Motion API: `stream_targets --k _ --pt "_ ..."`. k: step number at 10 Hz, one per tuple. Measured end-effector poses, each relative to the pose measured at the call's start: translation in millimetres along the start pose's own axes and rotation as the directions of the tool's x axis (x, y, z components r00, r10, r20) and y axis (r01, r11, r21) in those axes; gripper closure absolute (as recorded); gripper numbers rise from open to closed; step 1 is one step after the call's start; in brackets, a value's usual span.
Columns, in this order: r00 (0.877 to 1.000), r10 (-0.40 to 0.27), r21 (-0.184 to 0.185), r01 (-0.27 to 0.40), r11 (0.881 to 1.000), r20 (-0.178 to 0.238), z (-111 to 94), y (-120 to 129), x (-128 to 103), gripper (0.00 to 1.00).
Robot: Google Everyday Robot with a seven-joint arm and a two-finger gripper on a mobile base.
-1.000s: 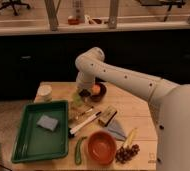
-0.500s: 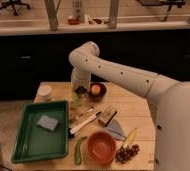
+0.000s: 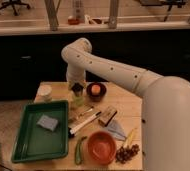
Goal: Stack cups on top of each other
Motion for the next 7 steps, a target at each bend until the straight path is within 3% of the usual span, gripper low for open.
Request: stream_targets --k 7 --pt "1.000 -0.001 -0.019 0.001 1.000 0.023 30 0 10 1.00"
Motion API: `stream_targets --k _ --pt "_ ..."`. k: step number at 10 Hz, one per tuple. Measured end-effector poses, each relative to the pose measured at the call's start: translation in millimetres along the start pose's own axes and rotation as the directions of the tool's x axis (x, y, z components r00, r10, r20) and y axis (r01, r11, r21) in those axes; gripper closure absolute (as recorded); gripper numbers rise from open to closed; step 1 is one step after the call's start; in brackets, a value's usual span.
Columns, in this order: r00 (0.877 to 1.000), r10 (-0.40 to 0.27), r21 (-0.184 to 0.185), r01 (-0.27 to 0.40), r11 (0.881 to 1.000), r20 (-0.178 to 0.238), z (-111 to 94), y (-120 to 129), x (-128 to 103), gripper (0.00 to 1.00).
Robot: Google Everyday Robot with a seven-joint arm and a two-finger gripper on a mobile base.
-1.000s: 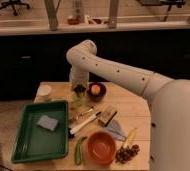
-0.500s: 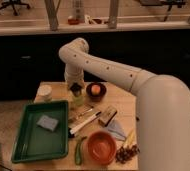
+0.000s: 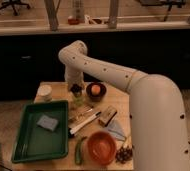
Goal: Stack cups on top of each other
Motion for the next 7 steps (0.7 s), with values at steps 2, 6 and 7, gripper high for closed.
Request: stream_targets --k 2,6,7 --pt "1.000 0.007 0.005 -0.007 1.000 0.001 7 3 3 1.00" --pt "1.000 0.010 0.018 -0.011 1.000 0.026 24 3 8 1.00" --pt "0.999 0.012 0.017 -0.013 1.000 0.036 28 4 8 1.00"
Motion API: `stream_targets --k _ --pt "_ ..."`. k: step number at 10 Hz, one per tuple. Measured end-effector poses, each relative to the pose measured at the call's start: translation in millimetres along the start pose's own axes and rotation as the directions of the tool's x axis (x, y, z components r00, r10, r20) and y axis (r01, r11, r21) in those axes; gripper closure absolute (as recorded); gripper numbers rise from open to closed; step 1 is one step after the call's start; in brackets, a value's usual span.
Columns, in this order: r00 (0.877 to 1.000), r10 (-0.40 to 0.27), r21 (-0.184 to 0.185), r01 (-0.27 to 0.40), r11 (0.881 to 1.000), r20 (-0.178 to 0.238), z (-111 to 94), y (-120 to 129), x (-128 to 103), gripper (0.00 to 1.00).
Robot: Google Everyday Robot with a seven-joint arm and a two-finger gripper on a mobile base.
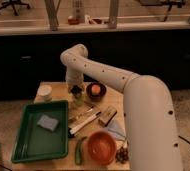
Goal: Stack cups on top of each other
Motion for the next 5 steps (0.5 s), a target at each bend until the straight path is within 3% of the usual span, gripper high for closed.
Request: stream_targets --k 5 --pt "0.999 0.000 0.000 0.000 1.000 0.034 14 -4 4 1.00"
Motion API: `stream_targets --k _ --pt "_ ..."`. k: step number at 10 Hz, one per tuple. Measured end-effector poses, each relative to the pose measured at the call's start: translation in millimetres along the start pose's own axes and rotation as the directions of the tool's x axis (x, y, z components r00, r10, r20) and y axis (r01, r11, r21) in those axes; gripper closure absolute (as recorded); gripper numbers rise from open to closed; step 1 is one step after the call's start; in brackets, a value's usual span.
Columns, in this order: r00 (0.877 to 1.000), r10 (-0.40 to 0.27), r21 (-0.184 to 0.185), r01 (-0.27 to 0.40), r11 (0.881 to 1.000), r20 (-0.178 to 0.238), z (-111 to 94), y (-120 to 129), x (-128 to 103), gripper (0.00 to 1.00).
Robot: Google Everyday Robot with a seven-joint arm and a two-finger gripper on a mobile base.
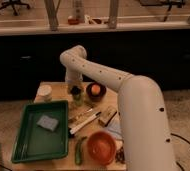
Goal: Stack cups on top of each other
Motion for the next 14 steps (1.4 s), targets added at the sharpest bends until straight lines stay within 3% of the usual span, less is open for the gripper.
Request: stream_targets --k 5,6,10,11,14 --pt "0.999 0.010 0.000 -0.010 1.000 0.038 14 0 3 0.99" --pt "0.999 0.018 0.002 -0.018 1.000 0.045 15 0 4 0.95" --pt "0.997 0.036 0.008 -0.037 0.999 0.073 21 5 5 0.57" --pt "0.996 0.037 0.009 -0.038 0.999 0.078 22 4 4 0.44" --pt "0.996 0.042 0.009 -0.043 0.999 0.082 22 7 4 0.21"
